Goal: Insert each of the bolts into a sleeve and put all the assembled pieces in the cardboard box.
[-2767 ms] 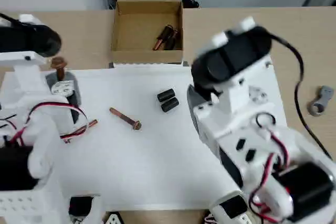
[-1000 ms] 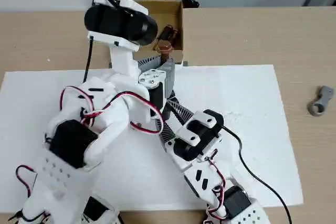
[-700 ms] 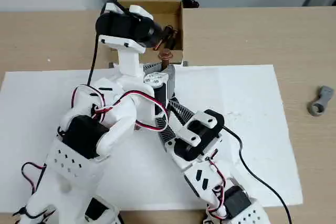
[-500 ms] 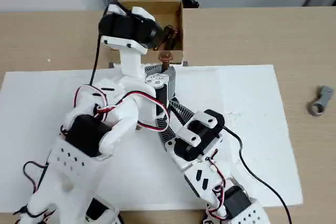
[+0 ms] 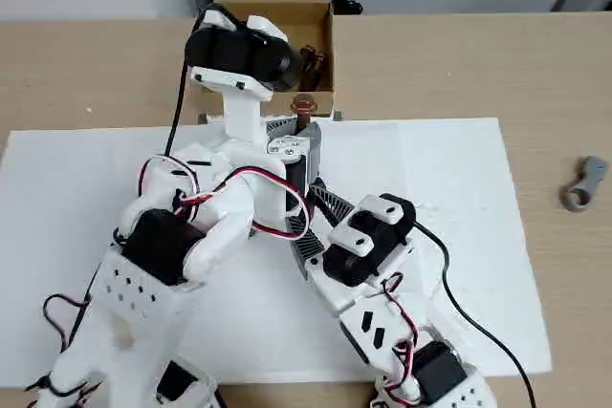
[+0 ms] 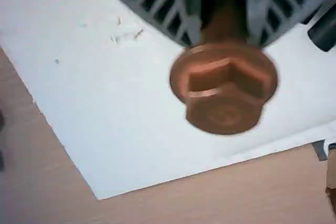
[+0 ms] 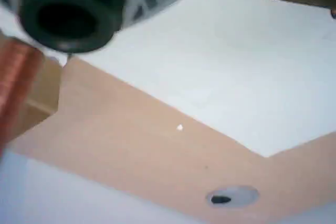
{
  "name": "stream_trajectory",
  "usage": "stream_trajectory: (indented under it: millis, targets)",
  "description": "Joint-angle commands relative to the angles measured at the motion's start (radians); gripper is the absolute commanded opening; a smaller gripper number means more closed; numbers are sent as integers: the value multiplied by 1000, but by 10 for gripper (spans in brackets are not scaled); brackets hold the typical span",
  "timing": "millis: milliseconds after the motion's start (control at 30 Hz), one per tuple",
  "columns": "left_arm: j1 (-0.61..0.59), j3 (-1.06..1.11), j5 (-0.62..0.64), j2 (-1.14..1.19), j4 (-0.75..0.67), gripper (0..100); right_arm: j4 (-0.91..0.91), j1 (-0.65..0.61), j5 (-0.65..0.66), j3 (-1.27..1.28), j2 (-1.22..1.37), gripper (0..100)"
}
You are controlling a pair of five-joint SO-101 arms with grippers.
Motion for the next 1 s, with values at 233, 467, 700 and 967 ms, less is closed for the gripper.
stream_trajectory:
  millis: [233, 467, 700, 967]
  targets:
    - [5, 150, -52, -192, -92, 6, 8, 12, -14, -61, -4, 2]
    - [6, 168, -51, -203, -97, 6, 8, 12, -14, -60, -4, 2]
    - [68, 153, -54, -201, -118, 6, 8, 12, -14, -60, -4, 2]
    - [69, 163, -74, -203, -104, 6, 4, 13, -15, -60, -4, 2]
